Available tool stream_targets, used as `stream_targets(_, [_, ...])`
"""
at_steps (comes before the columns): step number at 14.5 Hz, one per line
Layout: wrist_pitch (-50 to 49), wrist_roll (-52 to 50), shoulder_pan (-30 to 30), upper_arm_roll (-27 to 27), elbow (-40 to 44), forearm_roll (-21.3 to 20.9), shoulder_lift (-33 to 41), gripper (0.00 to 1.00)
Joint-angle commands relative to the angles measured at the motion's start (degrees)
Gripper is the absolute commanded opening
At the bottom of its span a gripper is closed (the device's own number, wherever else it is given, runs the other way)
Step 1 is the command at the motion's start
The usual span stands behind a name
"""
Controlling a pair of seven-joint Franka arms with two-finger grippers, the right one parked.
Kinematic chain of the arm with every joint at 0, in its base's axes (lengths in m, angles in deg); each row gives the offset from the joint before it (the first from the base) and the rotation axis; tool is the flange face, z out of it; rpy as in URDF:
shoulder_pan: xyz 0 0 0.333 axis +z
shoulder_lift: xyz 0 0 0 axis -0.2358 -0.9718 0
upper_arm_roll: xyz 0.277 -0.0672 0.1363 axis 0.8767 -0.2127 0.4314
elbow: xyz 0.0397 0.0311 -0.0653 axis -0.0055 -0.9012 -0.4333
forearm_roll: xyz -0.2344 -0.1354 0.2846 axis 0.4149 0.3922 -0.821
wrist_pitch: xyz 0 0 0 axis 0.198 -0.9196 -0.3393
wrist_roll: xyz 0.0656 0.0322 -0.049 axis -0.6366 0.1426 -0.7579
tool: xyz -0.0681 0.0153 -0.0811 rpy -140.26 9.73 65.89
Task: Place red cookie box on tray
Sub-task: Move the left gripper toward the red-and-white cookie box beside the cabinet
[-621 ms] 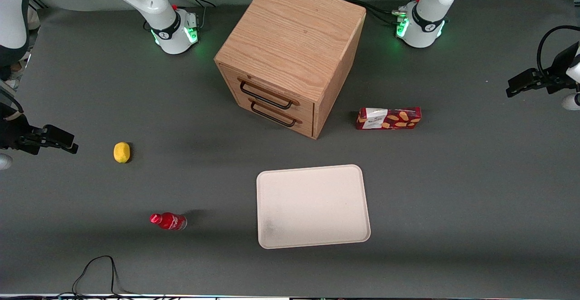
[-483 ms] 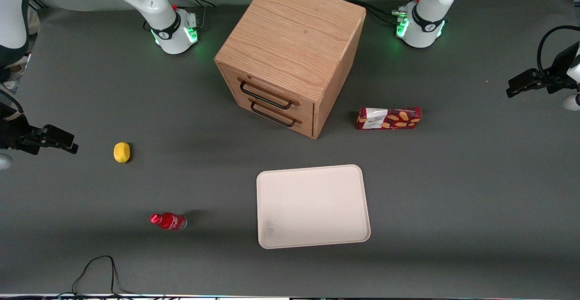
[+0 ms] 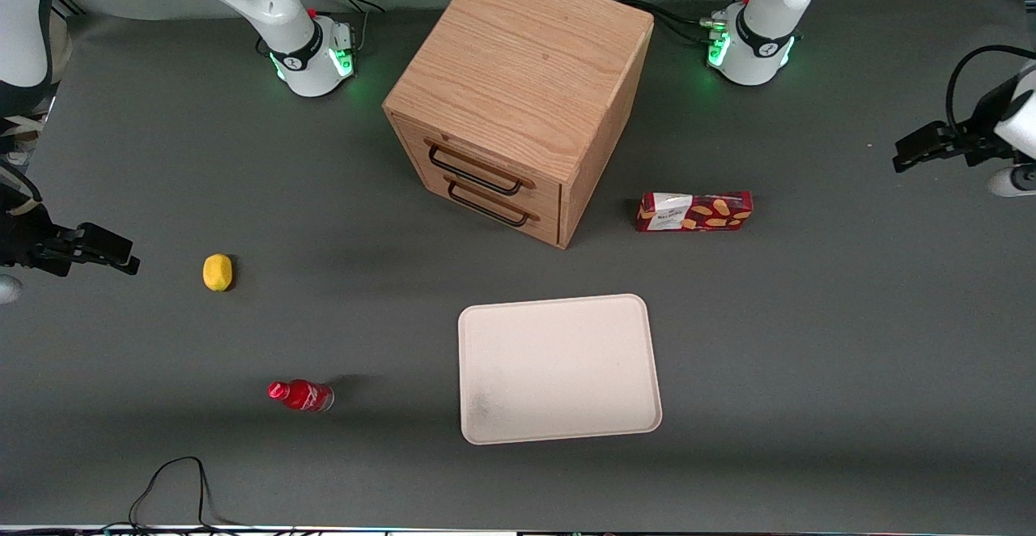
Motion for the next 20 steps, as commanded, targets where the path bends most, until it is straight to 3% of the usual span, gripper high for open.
stream_targets(1, [-2.4, -0.9, -3.1, -1.7, 1.5, 0.1, -2.8, 0.99])
stream_targets(9, [-0.1, -11.3, -10.9, -3.3, -0.3, 1.8, -6.4, 1.0])
stream_targets(11, [2.2, -5.3, -13.1, -3.5, -2.4, 0.4, -6.6, 0.99])
stream_targets(15, [5.8, 17.8, -11.8, -3.4, -9.6, 0.6, -7.1, 0.98])
stream_targets(20, [15.1, 33.8, -11.7, -3.5, -20.4, 1.1, -5.5, 0.97])
